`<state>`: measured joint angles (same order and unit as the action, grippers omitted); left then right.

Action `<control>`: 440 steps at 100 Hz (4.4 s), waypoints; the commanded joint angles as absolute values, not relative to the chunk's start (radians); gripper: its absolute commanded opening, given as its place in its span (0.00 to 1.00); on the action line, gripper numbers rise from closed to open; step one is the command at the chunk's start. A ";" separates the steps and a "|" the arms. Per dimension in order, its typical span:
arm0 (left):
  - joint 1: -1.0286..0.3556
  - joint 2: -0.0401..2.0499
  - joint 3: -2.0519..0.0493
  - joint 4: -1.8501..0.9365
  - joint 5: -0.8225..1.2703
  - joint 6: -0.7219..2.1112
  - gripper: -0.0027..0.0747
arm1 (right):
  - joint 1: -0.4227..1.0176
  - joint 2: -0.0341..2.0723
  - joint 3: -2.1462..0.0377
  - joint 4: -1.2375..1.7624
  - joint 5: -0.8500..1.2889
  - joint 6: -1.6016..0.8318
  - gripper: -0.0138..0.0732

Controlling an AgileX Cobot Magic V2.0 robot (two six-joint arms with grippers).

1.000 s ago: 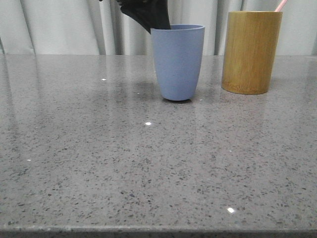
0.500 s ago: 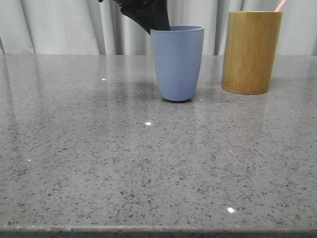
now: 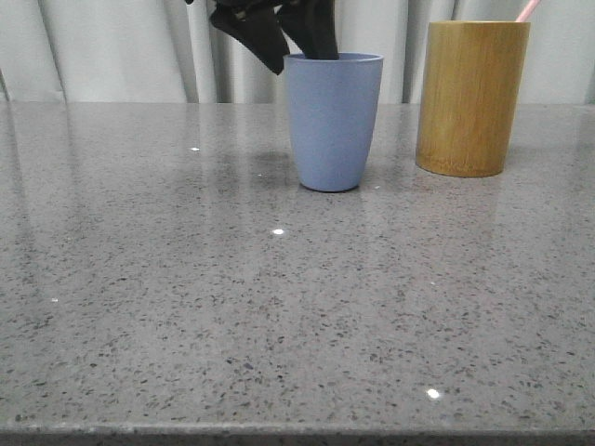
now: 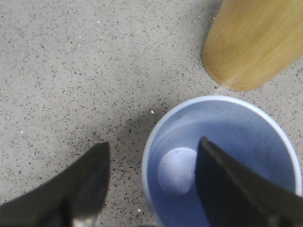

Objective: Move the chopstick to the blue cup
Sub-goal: 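Release the blue cup and raise the left gripper away, then lower the right gripper into the bamboo holder and grasp the pink stick, then lift the pink stick up out of the bamboo holder with the right gripper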

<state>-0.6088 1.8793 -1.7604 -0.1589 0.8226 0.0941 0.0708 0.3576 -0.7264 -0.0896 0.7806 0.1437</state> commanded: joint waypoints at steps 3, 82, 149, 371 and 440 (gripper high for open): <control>-0.618 1.832 -1.794 -0.174 0.769 0.092 0.69 | 0.069 0.376 -0.759 -0.105 0.704 0.137 0.77; -0.492 1.531 -1.611 -0.100 0.803 0.058 0.70 | 0.069 0.376 -0.759 -0.105 0.704 0.137 0.77; -0.204 0.871 -0.870 -0.105 0.640 0.028 0.70 | 0.069 0.376 -0.759 -0.099 0.691 0.137 0.77; -0.180 0.776 -0.787 -0.104 0.625 0.028 0.70 | 0.091 1.422 -0.841 0.028 -0.673 0.446 0.77; -0.180 0.776 -0.787 -0.104 0.625 0.028 0.70 | 0.091 1.422 -0.841 -0.055 -0.762 0.446 0.34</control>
<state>-0.1843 0.7828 -0.7629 -0.0963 0.6964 0.0371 0.0904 1.4518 -0.8073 -0.0423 -0.6550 0.4480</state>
